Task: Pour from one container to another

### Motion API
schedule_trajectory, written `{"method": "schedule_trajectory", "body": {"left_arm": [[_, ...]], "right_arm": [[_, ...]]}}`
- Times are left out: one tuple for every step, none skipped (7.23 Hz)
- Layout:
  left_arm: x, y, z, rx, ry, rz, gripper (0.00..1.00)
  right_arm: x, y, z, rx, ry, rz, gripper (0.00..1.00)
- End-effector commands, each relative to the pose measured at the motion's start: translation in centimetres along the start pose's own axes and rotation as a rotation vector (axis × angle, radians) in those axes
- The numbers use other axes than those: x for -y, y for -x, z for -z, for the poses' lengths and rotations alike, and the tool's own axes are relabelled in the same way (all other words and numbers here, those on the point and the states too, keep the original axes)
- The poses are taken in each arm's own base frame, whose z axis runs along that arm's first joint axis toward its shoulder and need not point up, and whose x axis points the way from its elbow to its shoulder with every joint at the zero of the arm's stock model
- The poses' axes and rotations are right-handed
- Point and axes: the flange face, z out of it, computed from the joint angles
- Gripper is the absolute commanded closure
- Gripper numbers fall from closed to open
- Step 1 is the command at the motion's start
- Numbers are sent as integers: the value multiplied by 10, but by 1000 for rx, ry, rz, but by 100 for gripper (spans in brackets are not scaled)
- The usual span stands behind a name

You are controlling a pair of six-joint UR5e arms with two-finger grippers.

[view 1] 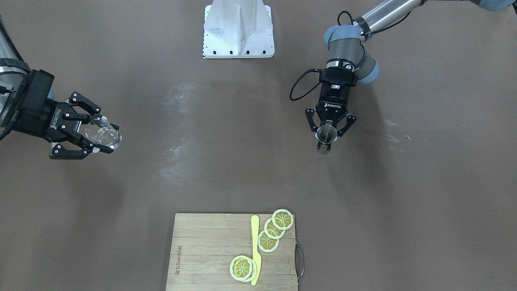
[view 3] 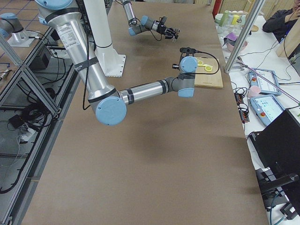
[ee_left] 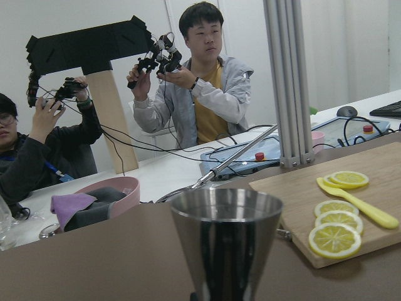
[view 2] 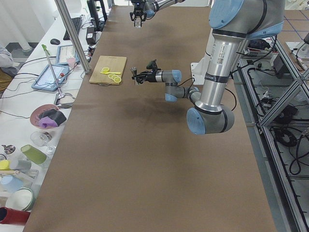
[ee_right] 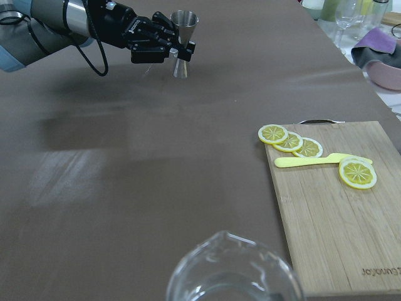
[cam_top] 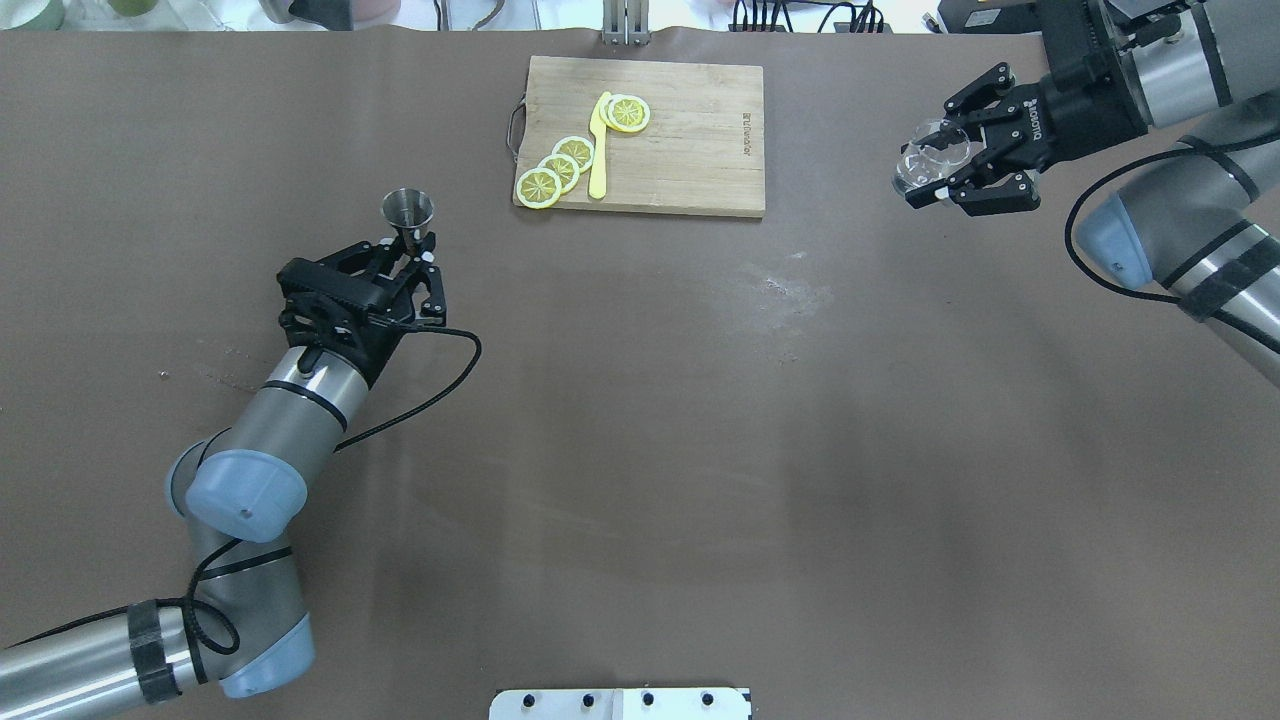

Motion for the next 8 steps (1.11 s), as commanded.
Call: {"method": "schedule_trajectory", "body": {"left_arm": [[28, -49, -20, -103, -21, -37, 100], [35, -60, -24, -151, -14, -27, 100], [50, -84, -33, -198, -18, -24, 100], [54, -93, -39, -203, -26, -88, 100], [60, -98, -40, -205, -32, -96, 100], [72, -109, -42, -212, -44, -84, 100], [80, -116, -42, -219, -54, -74, 100], [86, -120, -42, -227, -60, -67, 100]], "right_arm": [[15, -2, -11, 33, 5, 37, 100], [15, -2, -6, 49, 5, 60, 100], [17, -3, 4, 66, 5, 60, 100], [15, -6, 4, 63, 10, 51, 100], [12, -8, 0, 55, 18, 83, 100], [8, -11, 3, 49, 22, 101, 100], [9, -14, 3, 48, 31, 90, 100], [15, -18, 1, 42, 41, 72, 100]]}}
